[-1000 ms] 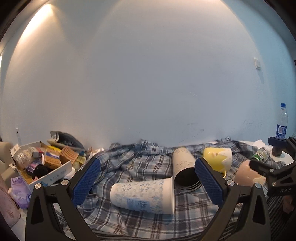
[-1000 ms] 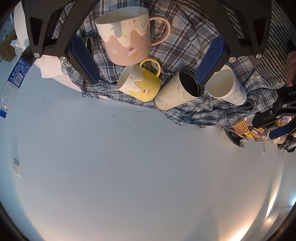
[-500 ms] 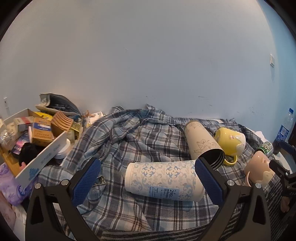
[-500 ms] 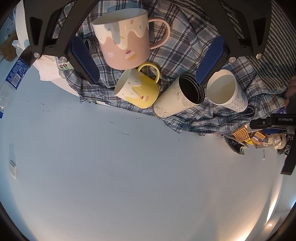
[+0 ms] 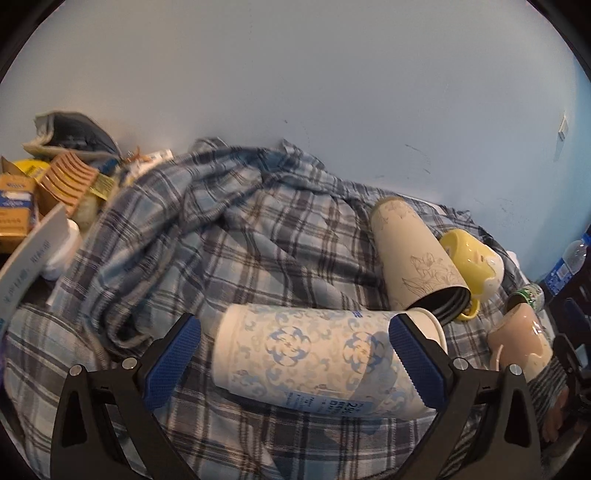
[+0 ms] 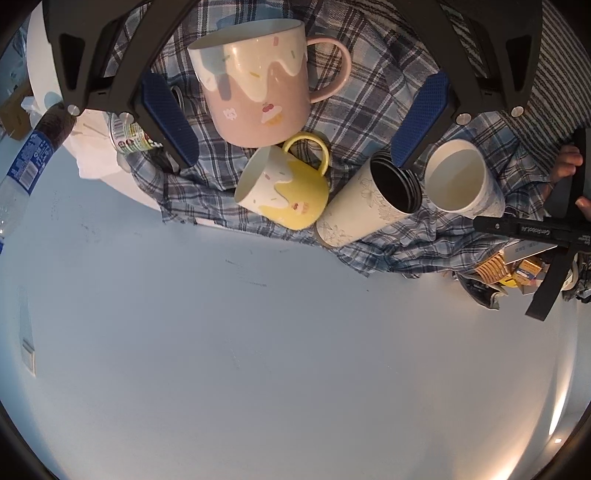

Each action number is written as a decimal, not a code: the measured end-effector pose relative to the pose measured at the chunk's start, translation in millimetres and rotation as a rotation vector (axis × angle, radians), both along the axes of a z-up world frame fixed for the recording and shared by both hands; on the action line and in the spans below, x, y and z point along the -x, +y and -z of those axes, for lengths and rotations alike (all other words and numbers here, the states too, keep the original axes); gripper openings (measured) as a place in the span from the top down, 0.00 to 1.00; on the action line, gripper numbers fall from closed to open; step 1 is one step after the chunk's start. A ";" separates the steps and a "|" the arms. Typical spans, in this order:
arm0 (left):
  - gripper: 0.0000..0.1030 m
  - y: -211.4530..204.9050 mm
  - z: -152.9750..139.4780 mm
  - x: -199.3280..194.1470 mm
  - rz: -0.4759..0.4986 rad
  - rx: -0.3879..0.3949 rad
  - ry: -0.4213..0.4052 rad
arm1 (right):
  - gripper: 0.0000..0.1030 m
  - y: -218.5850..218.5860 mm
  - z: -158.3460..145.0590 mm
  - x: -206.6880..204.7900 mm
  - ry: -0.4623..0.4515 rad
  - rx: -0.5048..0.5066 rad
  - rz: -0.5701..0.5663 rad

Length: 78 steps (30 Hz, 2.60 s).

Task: Flip cup upside down
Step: 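Close the left tool on the blue-patterned paper cup and lift it, then rotate the held cup upright with the left tool, rim toward the table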

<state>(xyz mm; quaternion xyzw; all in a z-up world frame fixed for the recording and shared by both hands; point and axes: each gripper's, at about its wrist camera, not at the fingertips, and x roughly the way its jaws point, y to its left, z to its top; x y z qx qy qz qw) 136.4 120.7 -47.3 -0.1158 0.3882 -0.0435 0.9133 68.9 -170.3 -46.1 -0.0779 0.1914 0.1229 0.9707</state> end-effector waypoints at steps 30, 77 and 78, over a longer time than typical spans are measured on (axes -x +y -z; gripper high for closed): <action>0.13 -168.6 -12.3 84.0 0.434 -0.336 0.022 | 0.00 -19.9 -3.4 -5.2 0.017 -0.032 0.085; 0.11 -122.6 -28.3 163.5 0.050 -0.101 -0.384 | 0.15 12.1 22.7 19.7 0.259 -0.006 -0.230; 0.10 -119.3 -27.9 159.6 0.052 -0.096 -0.391 | 0.15 15.2 26.4 21.2 0.276 0.005 -0.262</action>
